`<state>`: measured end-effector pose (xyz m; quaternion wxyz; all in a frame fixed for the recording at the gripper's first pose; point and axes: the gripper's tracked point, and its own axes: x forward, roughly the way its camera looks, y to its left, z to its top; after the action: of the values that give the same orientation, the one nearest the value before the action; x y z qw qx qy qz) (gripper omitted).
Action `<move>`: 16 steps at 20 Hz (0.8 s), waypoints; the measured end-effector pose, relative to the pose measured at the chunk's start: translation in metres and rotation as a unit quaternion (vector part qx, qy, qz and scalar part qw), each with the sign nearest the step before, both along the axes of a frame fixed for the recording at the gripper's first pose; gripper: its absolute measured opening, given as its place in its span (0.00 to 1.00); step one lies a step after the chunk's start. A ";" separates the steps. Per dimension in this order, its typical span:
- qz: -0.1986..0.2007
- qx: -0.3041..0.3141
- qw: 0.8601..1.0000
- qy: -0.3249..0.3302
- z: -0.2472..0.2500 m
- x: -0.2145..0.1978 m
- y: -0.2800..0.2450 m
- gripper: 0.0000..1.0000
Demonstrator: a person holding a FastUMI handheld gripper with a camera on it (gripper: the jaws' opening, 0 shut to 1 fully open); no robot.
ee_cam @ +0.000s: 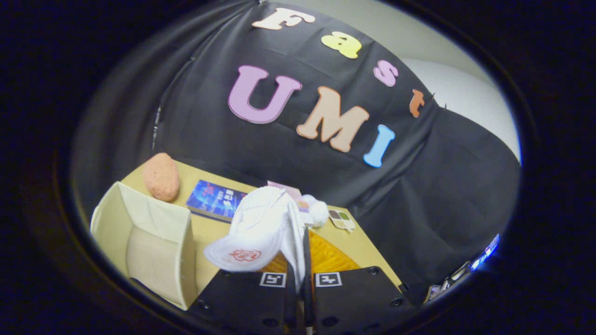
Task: Open the storage box then place both shoes into the box .Put the left shoe in first, then the right shoe, with the right side of both shoes facing outward in a uniform manner.
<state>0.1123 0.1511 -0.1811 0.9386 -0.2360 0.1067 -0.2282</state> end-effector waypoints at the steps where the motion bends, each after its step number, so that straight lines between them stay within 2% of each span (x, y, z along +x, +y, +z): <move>1: 0.011 0.006 1.000 -0.006 0.005 0.004 0.023 0.09; 4: 0.052 0.065 0.996 -0.001 -0.003 0.019 0.099 0.09; 6: 0.067 0.121 0.990 0.022 -0.035 0.029 0.132 0.09; 9: 0.060 0.178 0.979 0.077 -0.086 0.041 0.157 0.09; 12: 0.048 0.191 0.971 0.137 -0.133 0.044 0.166 0.09; 16: 0.034 0.202 0.957 0.205 -0.172 0.047 0.175 0.09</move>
<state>0.1595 0.3262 -0.3529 0.9318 -0.0862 0.3327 -0.1165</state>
